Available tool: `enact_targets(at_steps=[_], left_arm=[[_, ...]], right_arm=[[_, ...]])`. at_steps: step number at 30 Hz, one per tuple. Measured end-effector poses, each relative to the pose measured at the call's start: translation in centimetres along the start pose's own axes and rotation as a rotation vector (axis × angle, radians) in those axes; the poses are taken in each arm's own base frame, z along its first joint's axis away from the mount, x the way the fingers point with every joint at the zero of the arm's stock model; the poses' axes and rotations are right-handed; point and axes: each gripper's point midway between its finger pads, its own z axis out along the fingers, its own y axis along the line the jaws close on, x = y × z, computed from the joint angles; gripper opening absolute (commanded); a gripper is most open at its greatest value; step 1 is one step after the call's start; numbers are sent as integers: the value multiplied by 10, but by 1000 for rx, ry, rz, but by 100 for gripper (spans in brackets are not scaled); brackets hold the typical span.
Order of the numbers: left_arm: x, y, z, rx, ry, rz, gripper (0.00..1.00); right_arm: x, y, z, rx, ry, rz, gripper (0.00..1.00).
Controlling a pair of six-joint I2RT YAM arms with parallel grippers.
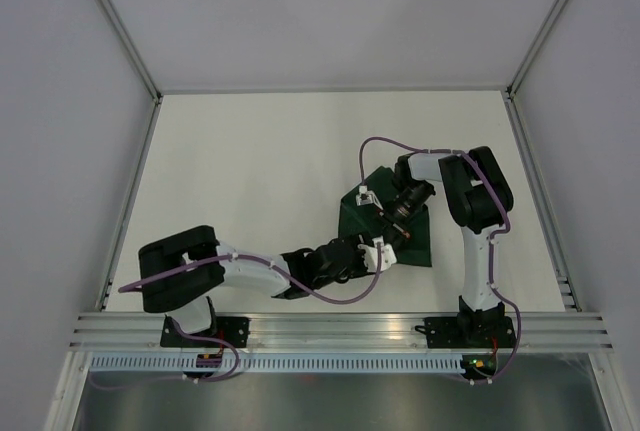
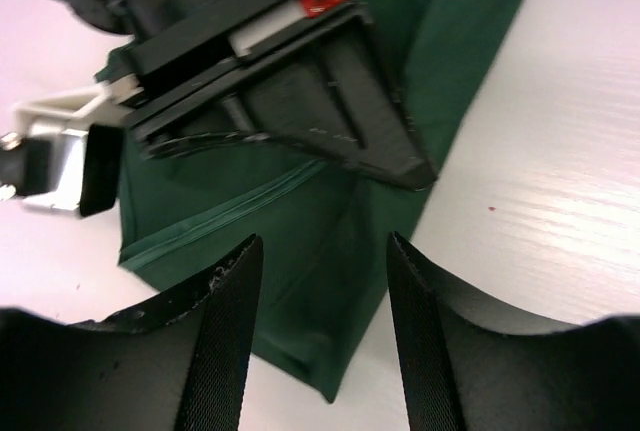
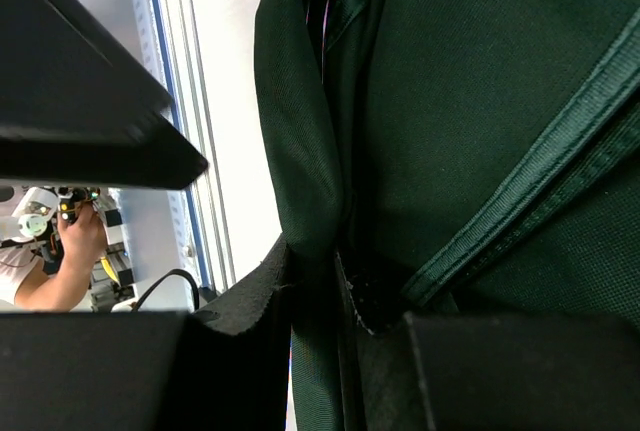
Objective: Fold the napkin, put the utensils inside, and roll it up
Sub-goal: Roll the napkin with the utensil
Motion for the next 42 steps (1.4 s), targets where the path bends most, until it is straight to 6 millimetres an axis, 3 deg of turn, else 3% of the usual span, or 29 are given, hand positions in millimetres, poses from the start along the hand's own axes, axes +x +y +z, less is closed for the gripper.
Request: enact_targets(at_steps=[5, 17, 23, 26, 33, 38, 42], left_arm=[[5, -20, 10, 49, 22, 94, 61], [25, -37, 28, 105, 63, 187, 62], [21, -38, 35, 101, 43, 192, 61], [20, -41, 37, 108, 33, 191, 56], [22, -50, 41, 153, 32, 187, 22], [20, -53, 43, 185, 28, 179, 5], [18, -54, 45, 226, 27, 155, 2]], right_arm=[[2, 1, 0, -8, 1, 19, 25], [5, 1, -1, -21, 2, 44, 25], [5, 1, -1, -23, 4, 51, 25], [5, 1, -1, -24, 4, 54, 25], [5, 1, -1, -30, 8, 65, 24], [7, 1, -1, -30, 12, 69, 26], [9, 1, -4, -27, 12, 84, 41]])
